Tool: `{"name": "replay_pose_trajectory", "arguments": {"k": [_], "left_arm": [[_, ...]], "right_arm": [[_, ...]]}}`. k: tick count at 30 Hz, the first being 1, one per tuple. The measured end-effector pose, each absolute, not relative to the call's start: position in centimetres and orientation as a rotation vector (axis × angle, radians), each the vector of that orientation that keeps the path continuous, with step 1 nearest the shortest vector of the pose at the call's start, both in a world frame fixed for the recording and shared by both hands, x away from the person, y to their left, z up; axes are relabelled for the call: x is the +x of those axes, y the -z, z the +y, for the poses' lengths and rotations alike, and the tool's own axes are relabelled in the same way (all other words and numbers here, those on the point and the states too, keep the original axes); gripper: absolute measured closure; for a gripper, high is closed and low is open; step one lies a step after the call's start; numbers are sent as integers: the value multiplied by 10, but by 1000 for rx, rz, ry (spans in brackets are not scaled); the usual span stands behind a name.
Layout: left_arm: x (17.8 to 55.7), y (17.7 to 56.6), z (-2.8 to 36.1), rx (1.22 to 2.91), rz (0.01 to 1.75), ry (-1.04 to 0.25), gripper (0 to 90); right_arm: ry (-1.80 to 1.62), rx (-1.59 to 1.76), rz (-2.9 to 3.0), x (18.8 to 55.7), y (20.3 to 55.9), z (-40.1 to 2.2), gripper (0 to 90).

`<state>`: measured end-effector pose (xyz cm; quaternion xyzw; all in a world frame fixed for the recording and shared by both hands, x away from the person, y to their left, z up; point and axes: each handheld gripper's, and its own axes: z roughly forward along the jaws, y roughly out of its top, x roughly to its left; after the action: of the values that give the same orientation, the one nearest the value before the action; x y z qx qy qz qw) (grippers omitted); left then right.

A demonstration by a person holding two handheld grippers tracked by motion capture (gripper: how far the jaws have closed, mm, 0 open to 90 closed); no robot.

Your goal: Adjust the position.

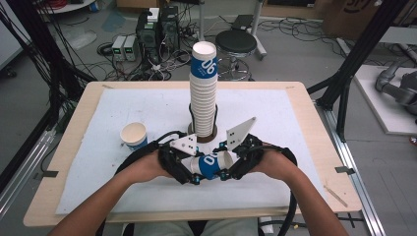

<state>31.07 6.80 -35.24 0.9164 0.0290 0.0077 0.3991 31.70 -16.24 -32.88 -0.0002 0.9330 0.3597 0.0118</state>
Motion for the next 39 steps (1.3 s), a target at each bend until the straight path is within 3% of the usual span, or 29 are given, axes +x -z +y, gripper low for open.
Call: {"name": "replay_pose_trajectory", "arguments": {"k": [17,22,39], "left_arm": [[311,353,71,2237,43,-3,266],[312,356,76,2156,76,23,193],[310,362,104,1822,151,-13,181]], "right_arm": [[-1203,32,2883,314,331,-173,320],[-1246,51,2860,313,333,-180,319],[-1560,166,2723,313,345,-210,317]]}}
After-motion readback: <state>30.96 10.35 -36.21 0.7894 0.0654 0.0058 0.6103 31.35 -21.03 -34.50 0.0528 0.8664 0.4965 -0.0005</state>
